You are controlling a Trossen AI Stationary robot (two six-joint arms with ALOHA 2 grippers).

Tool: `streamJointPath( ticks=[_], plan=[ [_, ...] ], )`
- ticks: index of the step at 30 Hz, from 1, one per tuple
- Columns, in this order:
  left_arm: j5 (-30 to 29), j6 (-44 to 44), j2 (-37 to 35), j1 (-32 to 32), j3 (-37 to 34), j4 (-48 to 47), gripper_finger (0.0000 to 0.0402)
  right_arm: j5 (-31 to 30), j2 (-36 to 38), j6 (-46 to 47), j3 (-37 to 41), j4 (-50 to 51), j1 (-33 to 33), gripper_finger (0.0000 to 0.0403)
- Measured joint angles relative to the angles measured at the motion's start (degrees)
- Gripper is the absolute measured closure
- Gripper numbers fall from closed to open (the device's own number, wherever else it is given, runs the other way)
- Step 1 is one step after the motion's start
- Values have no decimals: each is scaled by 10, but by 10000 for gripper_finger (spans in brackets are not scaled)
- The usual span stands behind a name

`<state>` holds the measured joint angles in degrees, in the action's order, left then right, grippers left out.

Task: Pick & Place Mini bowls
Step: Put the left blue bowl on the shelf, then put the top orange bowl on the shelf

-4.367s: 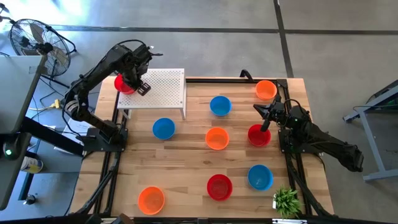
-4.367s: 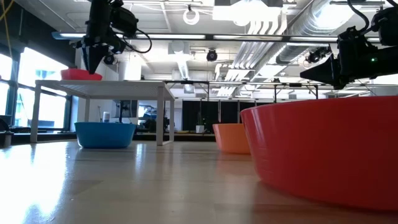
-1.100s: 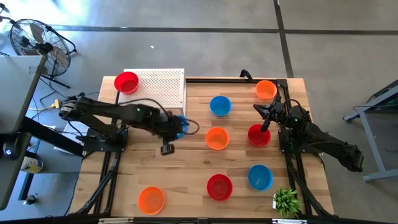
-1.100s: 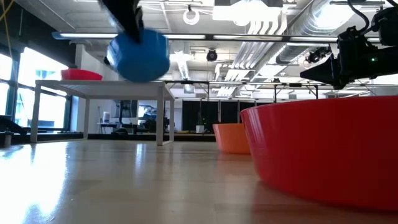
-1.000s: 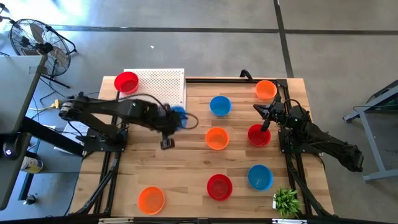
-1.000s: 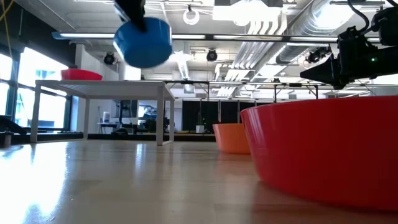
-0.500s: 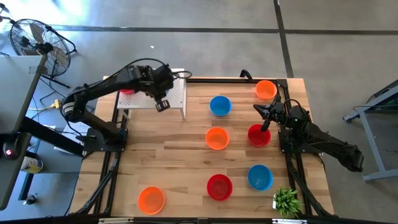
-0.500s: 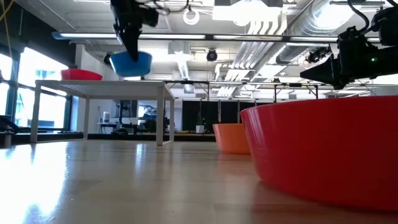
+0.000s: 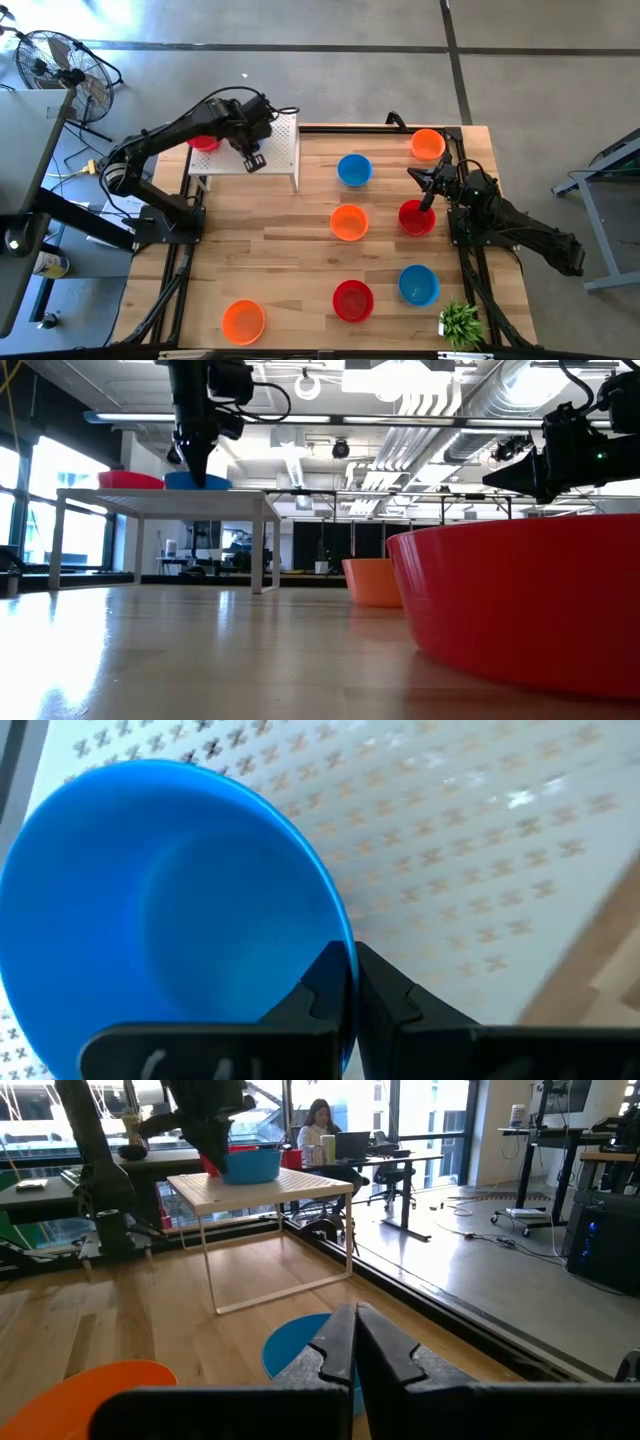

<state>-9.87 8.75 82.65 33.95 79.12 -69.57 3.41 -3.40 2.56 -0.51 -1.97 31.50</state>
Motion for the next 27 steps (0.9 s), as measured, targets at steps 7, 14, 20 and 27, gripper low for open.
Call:
streamJointPath(
  ticks=[7,14,20,27],
  plan=[
    [-7,-14,0,11,-1,4,388,0,0,0,0,0,0,402],
    [-5,-17,-3,9,-2,-12,330,0,0,0,0,0,0,402],
    [1,-2,-14,9,9,-10,296,0,0,0,0,0,0,402],
    [13,0,-75,9,31,11,294,0,0,0,0,0,0,402]
  ],
)
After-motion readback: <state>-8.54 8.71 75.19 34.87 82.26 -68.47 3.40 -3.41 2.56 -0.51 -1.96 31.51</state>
